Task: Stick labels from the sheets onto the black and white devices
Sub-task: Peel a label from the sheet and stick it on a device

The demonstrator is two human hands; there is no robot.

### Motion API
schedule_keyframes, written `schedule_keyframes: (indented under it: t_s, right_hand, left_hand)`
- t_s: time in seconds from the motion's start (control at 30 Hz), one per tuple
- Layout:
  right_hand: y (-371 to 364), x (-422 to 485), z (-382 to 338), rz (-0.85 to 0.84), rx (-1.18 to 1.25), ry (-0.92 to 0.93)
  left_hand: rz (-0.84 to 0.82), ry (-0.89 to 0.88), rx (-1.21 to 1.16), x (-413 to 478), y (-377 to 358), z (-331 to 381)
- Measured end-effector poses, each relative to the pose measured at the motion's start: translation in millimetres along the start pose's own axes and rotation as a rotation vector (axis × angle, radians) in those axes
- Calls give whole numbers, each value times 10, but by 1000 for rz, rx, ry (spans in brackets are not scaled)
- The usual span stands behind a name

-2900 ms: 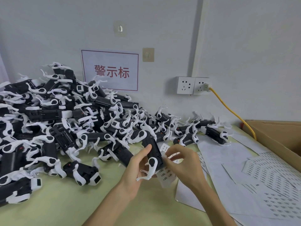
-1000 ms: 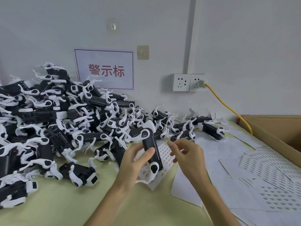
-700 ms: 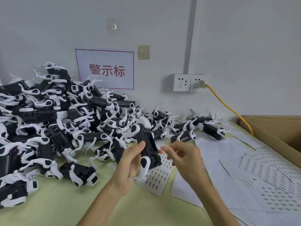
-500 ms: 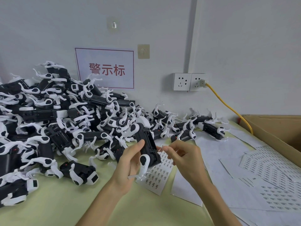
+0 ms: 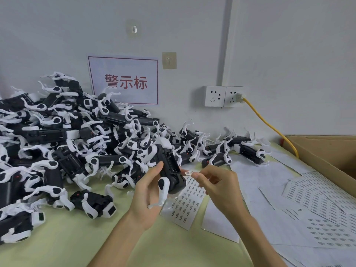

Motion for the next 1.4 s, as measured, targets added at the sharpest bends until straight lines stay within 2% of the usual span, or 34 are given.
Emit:
schedule_keyframes:
  t_s: [0.1,0.17,0.27,0.33,0.43,0.7,0.83,1.03,1.13,1.4]
  right_hand:
    - [-24,-3,16,-27,11,-46]
    - [-78,-1,73,-90,189,-129]
    - [-259,-52,153,-279,508,-316]
    - [-372,-104,173,-378,610,-393]
    - [-467,-138,187,-427,696,-445]
    - [-527,-170,240,-476,741,-503]
    - [-555,-195,255,-505,748,-537]
    - [-577,-217,260,-538,798,-577]
    - [-610,-241,260,-572,790,-580]
    - [-605,-227,272,-558,786,-573]
  left_hand:
    - [29,-14,-7,-4,16,3]
    - [42,-34,19,-11,5,10]
    - [83,-100,85,-2,59,50]
    - [79,-139,143,-2,68,80]
    - [25,-199,289,-21,-46,133]
    - [-70,-270,492,-70,-197,115]
    - [-23,-271,550,-78,-144,80]
    - [17,-325,553,-115,-124,127]
    - [18,-298,568,-115,-106,107]
    - [27,-312,563,-113,-64,95]
Point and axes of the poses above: each hand's wrist, its own x-axis towards the middle knuckle, its own y-axis out of the back of the hand, z = x × y, the point moved 10 cm from there along x, towards the middle knuckle, and after that the axes turned 15 degrees about -x, right-handed, at the moved point
